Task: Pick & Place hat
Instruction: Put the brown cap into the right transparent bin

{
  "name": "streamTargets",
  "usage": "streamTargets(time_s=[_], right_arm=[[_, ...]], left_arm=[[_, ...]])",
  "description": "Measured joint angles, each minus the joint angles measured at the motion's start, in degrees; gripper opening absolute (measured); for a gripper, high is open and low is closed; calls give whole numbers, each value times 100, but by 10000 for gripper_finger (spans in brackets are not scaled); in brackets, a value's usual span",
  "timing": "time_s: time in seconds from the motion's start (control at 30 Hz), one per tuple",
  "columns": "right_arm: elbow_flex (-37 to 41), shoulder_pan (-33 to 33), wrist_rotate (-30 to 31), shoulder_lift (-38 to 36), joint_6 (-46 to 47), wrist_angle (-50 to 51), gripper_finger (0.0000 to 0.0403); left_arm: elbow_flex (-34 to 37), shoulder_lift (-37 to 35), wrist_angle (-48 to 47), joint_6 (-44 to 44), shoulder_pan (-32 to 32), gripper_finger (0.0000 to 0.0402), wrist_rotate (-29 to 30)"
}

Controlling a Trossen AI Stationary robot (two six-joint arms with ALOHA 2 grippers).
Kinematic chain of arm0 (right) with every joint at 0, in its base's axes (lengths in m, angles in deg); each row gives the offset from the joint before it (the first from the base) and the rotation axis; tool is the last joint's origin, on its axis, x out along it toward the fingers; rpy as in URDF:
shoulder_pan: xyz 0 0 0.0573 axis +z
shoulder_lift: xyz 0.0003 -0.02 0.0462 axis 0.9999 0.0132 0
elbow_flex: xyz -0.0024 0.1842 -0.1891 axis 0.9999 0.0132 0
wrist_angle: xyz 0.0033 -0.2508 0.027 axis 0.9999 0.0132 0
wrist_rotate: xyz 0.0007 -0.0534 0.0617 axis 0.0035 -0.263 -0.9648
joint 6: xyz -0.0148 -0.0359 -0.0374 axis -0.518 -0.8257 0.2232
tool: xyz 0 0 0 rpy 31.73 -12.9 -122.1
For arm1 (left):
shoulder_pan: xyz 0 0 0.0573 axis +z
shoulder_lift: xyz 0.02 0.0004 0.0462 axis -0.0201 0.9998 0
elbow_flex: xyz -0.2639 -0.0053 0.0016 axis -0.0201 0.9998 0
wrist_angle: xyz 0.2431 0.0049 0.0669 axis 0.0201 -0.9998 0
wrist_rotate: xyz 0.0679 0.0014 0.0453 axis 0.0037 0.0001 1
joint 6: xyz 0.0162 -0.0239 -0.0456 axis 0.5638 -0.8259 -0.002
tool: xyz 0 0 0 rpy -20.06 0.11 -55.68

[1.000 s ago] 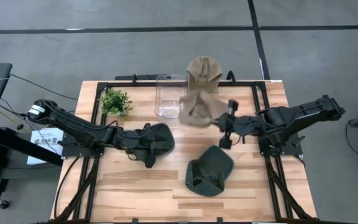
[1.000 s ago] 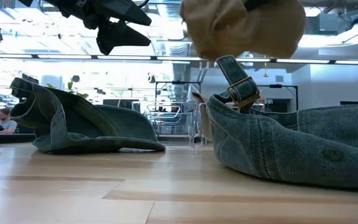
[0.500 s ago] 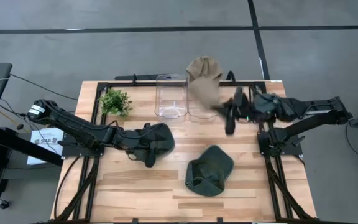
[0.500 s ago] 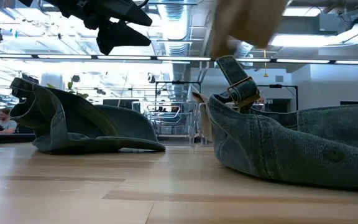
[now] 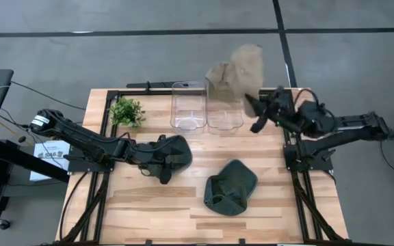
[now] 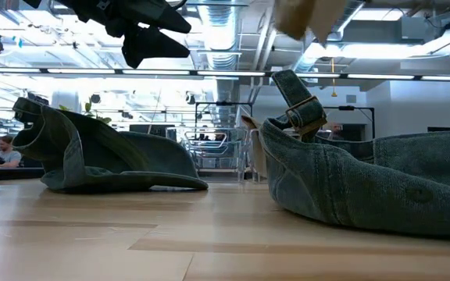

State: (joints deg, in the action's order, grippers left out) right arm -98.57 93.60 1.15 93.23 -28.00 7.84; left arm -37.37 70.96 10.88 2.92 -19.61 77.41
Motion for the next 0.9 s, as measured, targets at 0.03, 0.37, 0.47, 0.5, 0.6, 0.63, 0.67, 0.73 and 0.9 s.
streamTargets(time_s=[0.03,0.37,0.47,0.5,0.6,0.63,0.67,0.73,0.9], right_arm=[[173,-187,-1038,-77,169,-191,0],[1905,-760,-927,-518,-332,-3258,2],[2482,-894,-445,-519,-105,-4333,4],[2633,-966,-416,-519,182,-4557,4],[2858,-1336,-2396,-505,1097,-4968,2],[2858,-1421,-3390,-504,1183,-5214,1],[2852,-1437,-4046,-510,1215,-5434,2],[2868,-1378,-4484,-547,968,-5691,1],[2983,-1141,-4306,-695,-30,-5940,1]], left_arm=[[0,0,1,0,0,232,0],[0,2,35,2,2,232,0],[0,2,33,2,2,232,0],[0,2,33,2,1,232,0],[0,2,33,5,2,232,0],[0,2,33,11,2,232,2],[0,2,33,26,2,232,22],[0,2,35,26,13,232,65],[0,2,41,26,13,232,85]])
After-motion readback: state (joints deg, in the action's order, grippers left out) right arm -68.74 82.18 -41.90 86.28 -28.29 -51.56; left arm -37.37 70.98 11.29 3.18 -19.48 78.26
